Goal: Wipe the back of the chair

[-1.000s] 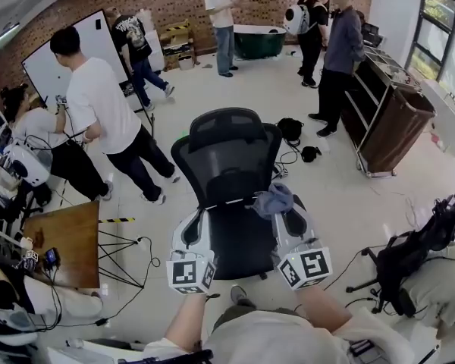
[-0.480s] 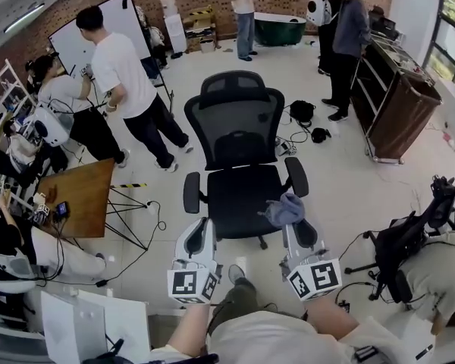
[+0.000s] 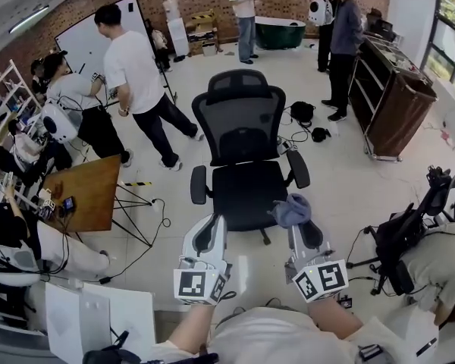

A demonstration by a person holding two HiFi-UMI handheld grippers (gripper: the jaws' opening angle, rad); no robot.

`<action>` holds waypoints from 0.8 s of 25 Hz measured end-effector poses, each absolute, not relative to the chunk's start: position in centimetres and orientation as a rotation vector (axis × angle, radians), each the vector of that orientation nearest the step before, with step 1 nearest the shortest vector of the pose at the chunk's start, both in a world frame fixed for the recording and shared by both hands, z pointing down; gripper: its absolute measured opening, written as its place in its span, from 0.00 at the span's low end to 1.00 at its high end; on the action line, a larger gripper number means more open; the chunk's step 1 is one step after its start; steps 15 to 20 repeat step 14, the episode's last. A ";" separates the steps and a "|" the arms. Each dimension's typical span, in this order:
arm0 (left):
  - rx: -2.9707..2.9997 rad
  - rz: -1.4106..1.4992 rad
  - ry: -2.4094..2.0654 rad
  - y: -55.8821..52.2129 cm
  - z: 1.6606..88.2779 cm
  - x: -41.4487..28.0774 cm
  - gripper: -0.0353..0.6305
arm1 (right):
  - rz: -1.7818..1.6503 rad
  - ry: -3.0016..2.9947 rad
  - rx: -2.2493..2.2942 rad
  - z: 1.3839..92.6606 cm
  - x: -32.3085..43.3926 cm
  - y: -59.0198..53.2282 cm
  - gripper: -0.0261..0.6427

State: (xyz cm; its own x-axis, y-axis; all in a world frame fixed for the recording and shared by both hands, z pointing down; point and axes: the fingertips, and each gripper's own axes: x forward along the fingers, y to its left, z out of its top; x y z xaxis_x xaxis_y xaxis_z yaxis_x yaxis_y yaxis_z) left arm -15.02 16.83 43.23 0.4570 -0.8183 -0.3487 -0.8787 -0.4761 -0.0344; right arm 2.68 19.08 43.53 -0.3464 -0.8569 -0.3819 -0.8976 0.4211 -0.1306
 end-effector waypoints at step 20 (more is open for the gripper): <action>-2.569 0.237 1.454 19.1 45.0 -16.5 0.54 | 0.138 2.291 -1.523 44.0 0.9 20.8 0.11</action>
